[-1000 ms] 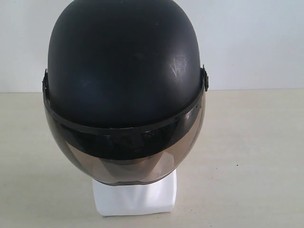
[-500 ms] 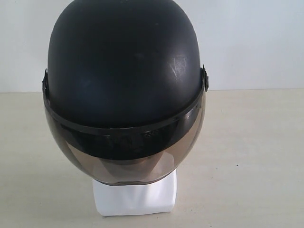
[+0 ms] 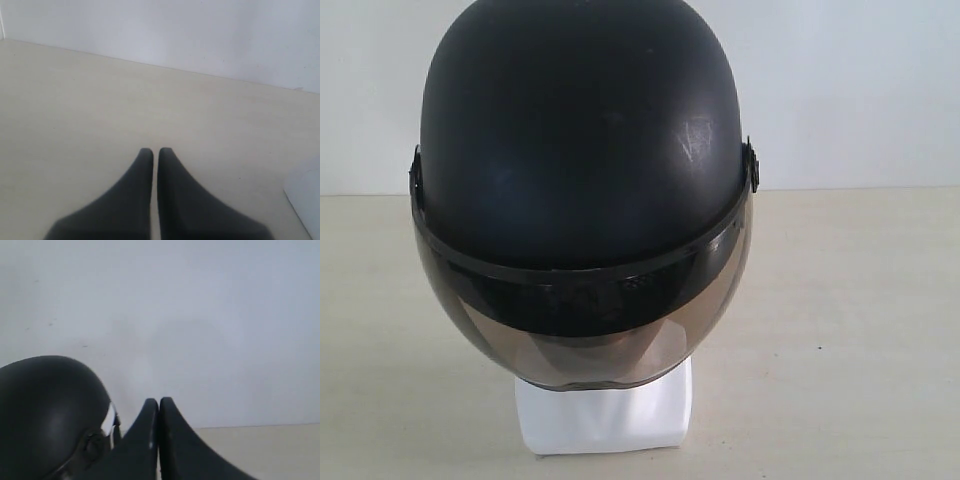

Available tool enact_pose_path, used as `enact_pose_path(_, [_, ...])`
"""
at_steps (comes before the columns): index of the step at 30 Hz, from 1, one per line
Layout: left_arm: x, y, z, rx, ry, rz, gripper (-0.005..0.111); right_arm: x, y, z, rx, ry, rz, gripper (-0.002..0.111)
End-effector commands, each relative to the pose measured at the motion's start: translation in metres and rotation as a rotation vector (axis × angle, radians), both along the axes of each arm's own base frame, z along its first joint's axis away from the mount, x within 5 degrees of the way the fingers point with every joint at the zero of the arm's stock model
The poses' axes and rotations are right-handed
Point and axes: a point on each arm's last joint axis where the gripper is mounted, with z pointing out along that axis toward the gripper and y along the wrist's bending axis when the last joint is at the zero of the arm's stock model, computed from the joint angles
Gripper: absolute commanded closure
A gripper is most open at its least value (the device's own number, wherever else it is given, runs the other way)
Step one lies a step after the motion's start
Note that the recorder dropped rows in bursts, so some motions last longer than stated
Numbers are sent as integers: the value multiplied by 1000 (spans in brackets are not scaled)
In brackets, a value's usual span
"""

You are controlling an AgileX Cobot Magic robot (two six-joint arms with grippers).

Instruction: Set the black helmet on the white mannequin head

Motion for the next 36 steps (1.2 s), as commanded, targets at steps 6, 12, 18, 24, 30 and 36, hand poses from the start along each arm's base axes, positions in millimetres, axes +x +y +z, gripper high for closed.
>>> enact_pose_path(6, [0, 0, 0, -11, -8, 3, 102, 5, -16, -77, 55, -128, -173, 108])
enact_pose_path(12, [0, 0, 0, -11, -8, 3, 102, 13, -14, -134, -89, -17, -186, 108])
enact_pose_path(18, [0, 0, 0, -11, -8, 3, 102, 11, -16, -165, -228, 153, -194, 108])
enact_pose_path(24, [0, 0, 0, -11, -8, 3, 102, 9, -18, -180, -269, 314, -191, 108])
enact_pose_path(30, [0, 0, 0, -11, -8, 3, 102, 9, -18, -180, -270, 317, -191, 108])
enact_pose_path(36, [0, 0, 0, -11, -8, 3, 102, 9, -18, -180, -267, 318, -191, 108])
